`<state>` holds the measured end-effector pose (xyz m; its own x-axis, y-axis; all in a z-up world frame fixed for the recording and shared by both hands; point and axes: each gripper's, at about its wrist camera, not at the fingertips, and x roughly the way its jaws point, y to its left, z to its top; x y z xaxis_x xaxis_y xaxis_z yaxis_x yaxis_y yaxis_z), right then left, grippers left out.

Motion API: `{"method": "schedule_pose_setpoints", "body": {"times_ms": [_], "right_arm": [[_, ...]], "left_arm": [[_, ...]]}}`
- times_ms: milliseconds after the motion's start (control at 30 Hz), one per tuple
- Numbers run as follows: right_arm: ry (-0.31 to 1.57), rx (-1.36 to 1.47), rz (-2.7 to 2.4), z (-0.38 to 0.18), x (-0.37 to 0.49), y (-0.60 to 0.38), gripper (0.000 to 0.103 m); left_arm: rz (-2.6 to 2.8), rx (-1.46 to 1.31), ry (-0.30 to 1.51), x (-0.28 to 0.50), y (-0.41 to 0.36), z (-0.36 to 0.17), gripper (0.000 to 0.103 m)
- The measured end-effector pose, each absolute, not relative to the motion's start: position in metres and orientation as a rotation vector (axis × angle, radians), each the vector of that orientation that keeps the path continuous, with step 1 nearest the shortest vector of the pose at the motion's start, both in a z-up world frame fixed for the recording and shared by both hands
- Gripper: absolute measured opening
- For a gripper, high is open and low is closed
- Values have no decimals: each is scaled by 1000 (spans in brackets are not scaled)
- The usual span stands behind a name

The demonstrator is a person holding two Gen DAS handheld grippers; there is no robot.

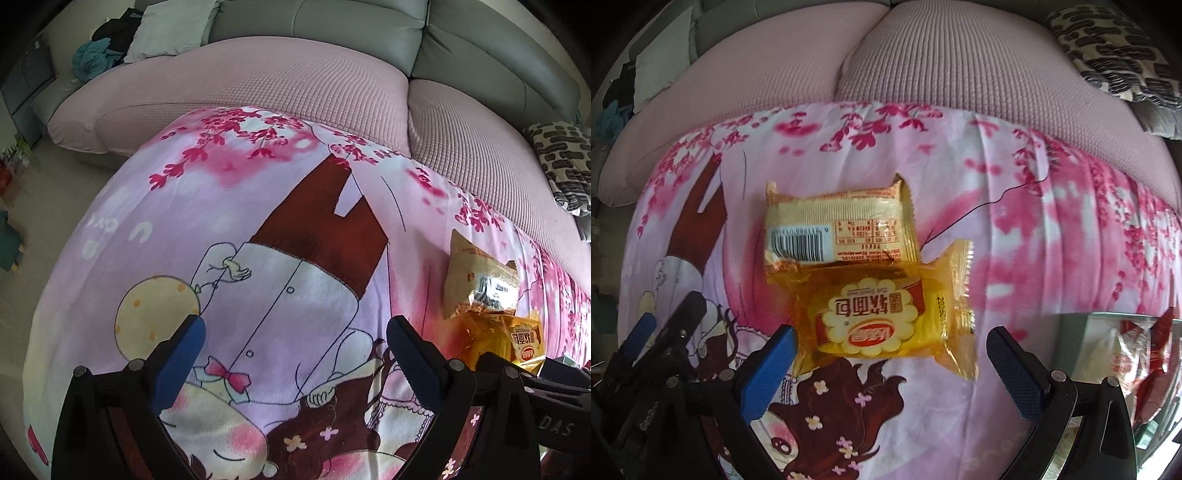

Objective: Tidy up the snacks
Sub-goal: 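Grasp the yellow bread packet with the right tool while the left tool grasps the cream biscuit packet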

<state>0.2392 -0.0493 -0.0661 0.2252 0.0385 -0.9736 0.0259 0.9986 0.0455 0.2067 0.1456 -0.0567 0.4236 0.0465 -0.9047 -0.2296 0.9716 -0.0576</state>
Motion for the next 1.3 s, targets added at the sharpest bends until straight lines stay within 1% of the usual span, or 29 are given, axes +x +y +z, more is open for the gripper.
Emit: {"method": "schedule_pose_setpoints", "body": {"times_ms": [200,267,333,500,733,967,1133,1300], "right_arm": [[1332,41,12,-73,240,-46,102],[1333,45,20,-76,243,-44,96],[1335,57,28,-77,242,-43,88],[1338,88,24,-76,241,-47,77],[1332,107,27,-68,237,-56,72],[1332,141,38,-61,232,-75,71],[1299,153,40,-33,234,-98,70],[1277,173,6,-17,241,-128,70]], "left_arm": [[159,-208,1143,213,154,-64,98],[170,-206,1148,213,157,-65,98],[176,-203,1150,213,158,-64,98],[127,-221,1159,213,153,-61,98],[66,-196,1186,215,136,-57,98],[-5,-201,1195,223,119,-45,98],[-56,-175,1213,234,102,-36,98],[-135,-163,1233,248,79,-30,98]]}}
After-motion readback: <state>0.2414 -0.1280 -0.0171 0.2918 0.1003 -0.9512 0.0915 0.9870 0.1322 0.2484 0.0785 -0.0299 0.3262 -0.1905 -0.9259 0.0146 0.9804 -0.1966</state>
